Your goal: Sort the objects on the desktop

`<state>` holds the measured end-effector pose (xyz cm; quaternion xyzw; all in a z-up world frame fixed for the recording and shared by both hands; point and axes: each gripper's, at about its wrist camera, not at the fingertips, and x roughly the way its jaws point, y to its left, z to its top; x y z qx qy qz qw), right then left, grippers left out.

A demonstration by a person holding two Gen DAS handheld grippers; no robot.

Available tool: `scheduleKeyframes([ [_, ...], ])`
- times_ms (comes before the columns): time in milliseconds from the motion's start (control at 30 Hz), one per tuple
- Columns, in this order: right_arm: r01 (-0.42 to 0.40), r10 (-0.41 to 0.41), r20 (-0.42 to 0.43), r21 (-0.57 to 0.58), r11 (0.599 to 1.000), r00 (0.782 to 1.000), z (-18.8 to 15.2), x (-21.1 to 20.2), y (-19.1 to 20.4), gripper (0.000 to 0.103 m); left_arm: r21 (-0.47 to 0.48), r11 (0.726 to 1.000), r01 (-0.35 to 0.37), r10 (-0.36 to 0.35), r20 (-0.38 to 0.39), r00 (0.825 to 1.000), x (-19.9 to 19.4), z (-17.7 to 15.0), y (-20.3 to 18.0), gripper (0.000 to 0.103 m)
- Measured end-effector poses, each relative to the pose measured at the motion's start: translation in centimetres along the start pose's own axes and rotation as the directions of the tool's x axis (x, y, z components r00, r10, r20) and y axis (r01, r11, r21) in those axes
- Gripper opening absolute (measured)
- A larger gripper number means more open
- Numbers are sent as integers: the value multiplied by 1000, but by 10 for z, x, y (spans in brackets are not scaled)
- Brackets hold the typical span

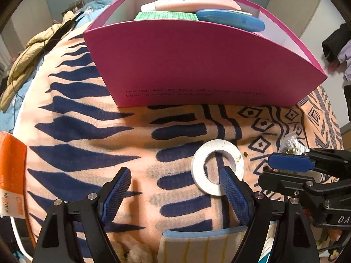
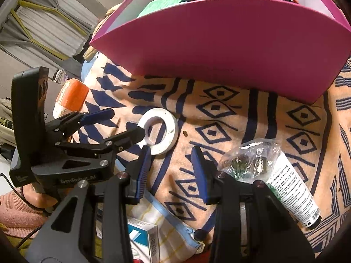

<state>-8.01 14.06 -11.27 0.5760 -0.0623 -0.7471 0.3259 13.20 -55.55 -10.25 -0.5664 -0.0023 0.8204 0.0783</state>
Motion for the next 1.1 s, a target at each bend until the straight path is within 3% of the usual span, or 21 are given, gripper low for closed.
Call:
scheduleKeyframes([
  [1033, 75, -76, -31, -43, 996, 997, 16, 27, 6, 41, -37, 999, -4, 3, -24, 1000, 41, 14, 7, 84],
  [1100, 85, -87, -30, -53, 995, 996, 16, 28, 8, 37, -38, 999, -5, 4, -27, 1000, 43, 17, 8, 84],
])
